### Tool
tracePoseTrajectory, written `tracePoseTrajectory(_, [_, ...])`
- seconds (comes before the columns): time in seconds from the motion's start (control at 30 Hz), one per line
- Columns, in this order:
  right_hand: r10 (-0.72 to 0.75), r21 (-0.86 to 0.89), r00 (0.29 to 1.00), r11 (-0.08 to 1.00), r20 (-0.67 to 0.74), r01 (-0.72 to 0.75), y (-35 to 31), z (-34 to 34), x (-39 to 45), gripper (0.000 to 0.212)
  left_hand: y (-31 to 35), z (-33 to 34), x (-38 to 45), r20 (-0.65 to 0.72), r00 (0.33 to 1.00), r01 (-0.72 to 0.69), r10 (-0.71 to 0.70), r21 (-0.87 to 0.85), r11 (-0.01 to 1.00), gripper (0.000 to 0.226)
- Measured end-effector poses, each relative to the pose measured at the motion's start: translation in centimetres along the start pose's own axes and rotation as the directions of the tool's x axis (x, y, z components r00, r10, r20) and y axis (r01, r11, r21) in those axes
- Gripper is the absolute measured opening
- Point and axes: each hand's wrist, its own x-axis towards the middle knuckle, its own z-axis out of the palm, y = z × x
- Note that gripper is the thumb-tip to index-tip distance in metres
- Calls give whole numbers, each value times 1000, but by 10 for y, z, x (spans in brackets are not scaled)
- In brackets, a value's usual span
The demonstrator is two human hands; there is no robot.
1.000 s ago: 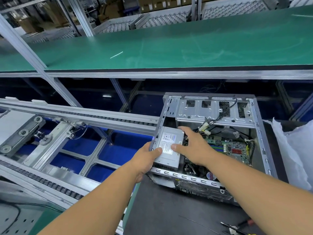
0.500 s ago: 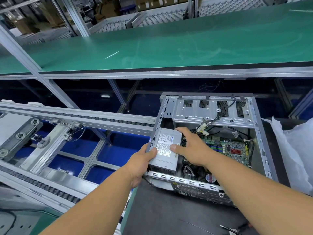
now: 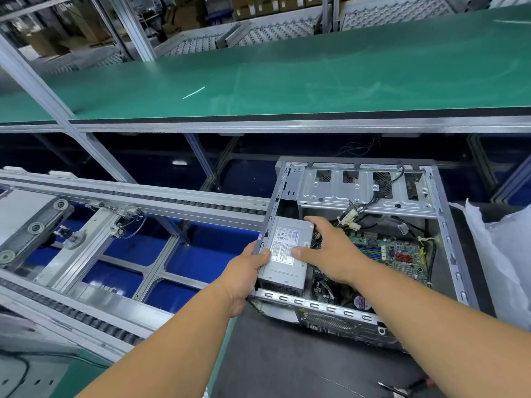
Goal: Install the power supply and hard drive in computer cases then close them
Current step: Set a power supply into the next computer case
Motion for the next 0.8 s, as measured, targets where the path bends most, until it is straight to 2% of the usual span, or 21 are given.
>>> tracePoseTrajectory(0.07, [24, -105, 999, 994, -41, -28, -6, -1, -6, 95, 0, 0, -1, 7, 1000, -5, 5, 13, 1000, 43])
tracePoseTrajectory(0.1, [-23, -184, 993, 983, -112, 2, -13, 0, -12, 88, -1, -1, 0, 9, 1000, -13, 12, 28, 1000, 45])
tracePoseTrajectory(0.13, [-111, -229, 975, 971, -193, 66, -25, 2, -19, 74, -2, -1, 0, 7, 1000, -21, 20, 42, 999, 47])
tracePoseTrajectory(0.17, [-226, -194, 933, 965, -279, 176, -39, 3, -25, 53, -2, -2, 1, -1, 1000, -27, 27, 52, 998, 48])
tracePoseTrajectory(0.23, [-329, 138, 868, 905, -372, 402, -75, 0, -33, 4, -3, -2, 2, -12, 999, -29, 30, 68, 997, 48])
tracePoseTrajectory(0.27, [-362, 339, 860, 808, -360, 482, -93, -4, -32, 18, -4, -2, 2, -15, 1000, -24, 25, 73, 997, 48])
tracePoseTrajectory(0.33, [-439, 657, 847, 549, -300, 517, -121, -13, -21, 34, -4, -4, 2, -13, 1000, -13, 14, 73, 997, 47])
tracePoseTrajectory(0.37, [-468, 739, 835, 445, -290, 506, -131, -15, -15, 36, -4, -5, 3, -9, 1000, -10, 11, 69, 998, 46])
tracePoseTrajectory(0.4, [-484, 765, 828, 407, -282, 498, -134, -12, -8, 37, -4, -5, 4, -8, 1000, -6, 6, 64, 998, 46])
tracePoseTrajectory(0.43, [-465, 757, 849, 452, -251, 472, -130, -3, 1, 38, -4, -5, 4, -12, 1000, 1, -1, 62, 998, 46])
tracePoseTrajectory(0.5, [-337, 669, 930, 659, -145, 343, -106, 23, 15, 43, -5, -5, 4, -16, 1000, 6, -5, 45, 999, 49])
tracePoseTrajectory(0.57, [-221, 607, 973, 766, -63, 213, -83, 43, 25, 47, -6, -5, 4, -17, 1000, -3, 3, 2, 1000, 49])
tracePoseTrajectory(0.63, [-199, 562, 978, 802, -64, 200, -80, 50, 34, 49, -6, -4, 1, -15, 1000, -5, 4, -33, 999, 46])
tracePoseTrajectory(0.7, [-197, 579, 974, 784, -107, 223, -82, 49, 37, 51, -8, -2, -1, -7, 1000, -14, 13, -17, 1000, 51])
tracePoseTrajectory(0.77, [-153, 648, 968, 720, -200, 247, -80, 45, 34, 46, -8, 0, -2, -13, 999, -38, 38, 41, 998, 66])
tracePoseTrajectory(0.8, [-123, 604, 949, 746, -292, 282, -76, 40, 33, 43, -7, 0, -1, -8, 999, -46, 47, 67, 997, 71])
